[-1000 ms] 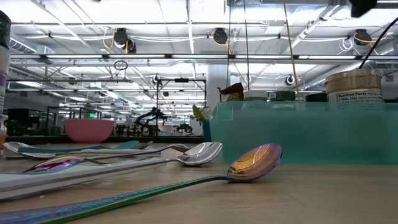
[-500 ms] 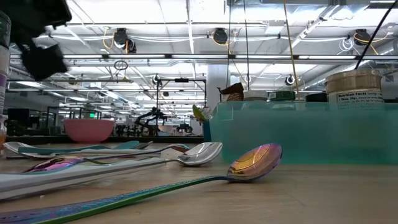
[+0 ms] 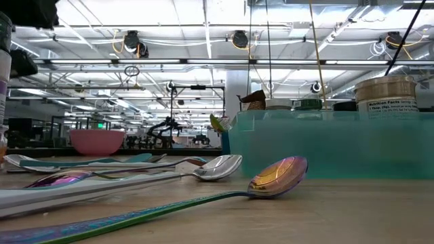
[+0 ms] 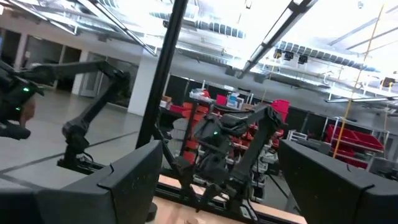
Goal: Pick & Place Food Item
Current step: Put the brown seasoning bottle into the green bin
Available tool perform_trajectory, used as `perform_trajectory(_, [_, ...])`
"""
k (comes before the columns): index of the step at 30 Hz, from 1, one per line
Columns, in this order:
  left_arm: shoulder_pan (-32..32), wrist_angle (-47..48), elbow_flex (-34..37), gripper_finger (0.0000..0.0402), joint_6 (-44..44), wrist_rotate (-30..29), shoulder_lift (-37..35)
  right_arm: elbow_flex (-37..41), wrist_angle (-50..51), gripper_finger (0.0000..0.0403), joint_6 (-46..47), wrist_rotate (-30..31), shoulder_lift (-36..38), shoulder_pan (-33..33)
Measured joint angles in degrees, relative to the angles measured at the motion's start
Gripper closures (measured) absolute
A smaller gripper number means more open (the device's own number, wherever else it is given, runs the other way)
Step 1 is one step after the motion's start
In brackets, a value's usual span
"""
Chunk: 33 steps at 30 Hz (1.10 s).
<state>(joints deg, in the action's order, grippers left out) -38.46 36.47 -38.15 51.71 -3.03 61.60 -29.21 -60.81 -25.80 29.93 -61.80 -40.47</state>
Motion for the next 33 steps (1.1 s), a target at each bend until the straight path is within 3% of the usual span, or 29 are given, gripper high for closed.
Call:
perform_trajectory(9, [1.45, 5.68, -0.09, 0.0188, -5.51, 0.02, 7.29, 0.00, 1.08, 0.0094, 2.51, 0.00, 0.04, 0.00])
perform_trajectory(18, [2.11, 2.09, 0.35, 0.0216, -4.20, -1.17, 7.72, 0.01, 1.11, 0.0094, 2.62, 0.00, 0.04, -0.02])
perform_trajectory(27, [-2.01, 3.70, 0.64, 0.0218, -5.48, -6.96, 9.06, 0.02, 2.49, 0.0094, 4.07, 0.00, 0.04, -0.02])
perform_trajectory(33, [-3.95, 2.70, 1.58, 0.0218, -1.39, -10.64, 11.63, 0.02, 2.48, 0.0094, 4.02, 0.00, 0.04, -0.02])
